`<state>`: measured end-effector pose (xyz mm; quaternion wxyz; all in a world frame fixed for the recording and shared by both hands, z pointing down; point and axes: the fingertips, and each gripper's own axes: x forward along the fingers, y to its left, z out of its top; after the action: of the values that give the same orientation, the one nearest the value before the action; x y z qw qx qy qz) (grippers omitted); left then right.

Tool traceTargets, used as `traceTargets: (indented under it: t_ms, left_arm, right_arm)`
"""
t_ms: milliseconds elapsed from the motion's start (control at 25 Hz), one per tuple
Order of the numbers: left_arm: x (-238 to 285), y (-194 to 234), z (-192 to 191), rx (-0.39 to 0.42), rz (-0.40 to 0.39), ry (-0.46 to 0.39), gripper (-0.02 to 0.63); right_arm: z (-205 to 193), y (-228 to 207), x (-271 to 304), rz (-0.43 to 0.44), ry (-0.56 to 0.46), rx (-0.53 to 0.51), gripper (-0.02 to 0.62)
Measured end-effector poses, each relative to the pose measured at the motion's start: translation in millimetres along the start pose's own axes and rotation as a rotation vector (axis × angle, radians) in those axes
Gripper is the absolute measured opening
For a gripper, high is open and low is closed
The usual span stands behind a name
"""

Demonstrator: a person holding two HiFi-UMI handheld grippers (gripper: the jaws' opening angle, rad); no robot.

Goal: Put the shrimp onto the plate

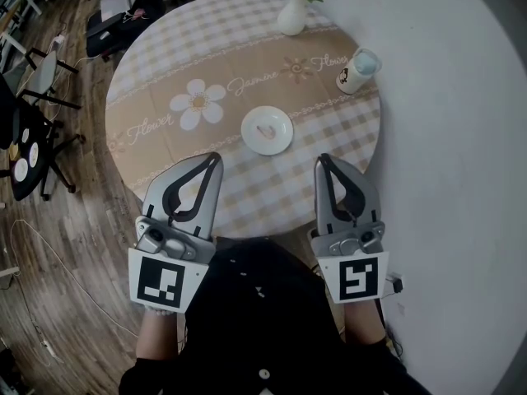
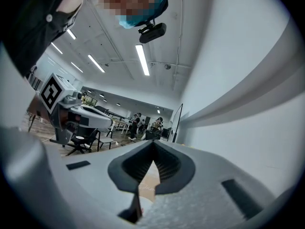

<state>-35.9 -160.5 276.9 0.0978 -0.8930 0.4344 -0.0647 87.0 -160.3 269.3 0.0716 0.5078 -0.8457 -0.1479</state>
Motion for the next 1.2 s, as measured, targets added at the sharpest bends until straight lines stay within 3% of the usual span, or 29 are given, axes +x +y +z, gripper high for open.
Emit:
traceTargets:
  t_ms: [1200]
  left_arm:
    - [-1.7, -1.4, -2.6, -0.012, -0.012, -0.005, 0.000]
  right_arm:
    - [2.2, 8.7, 0.0, 0.011, 0.015, -0.031, 0.002]
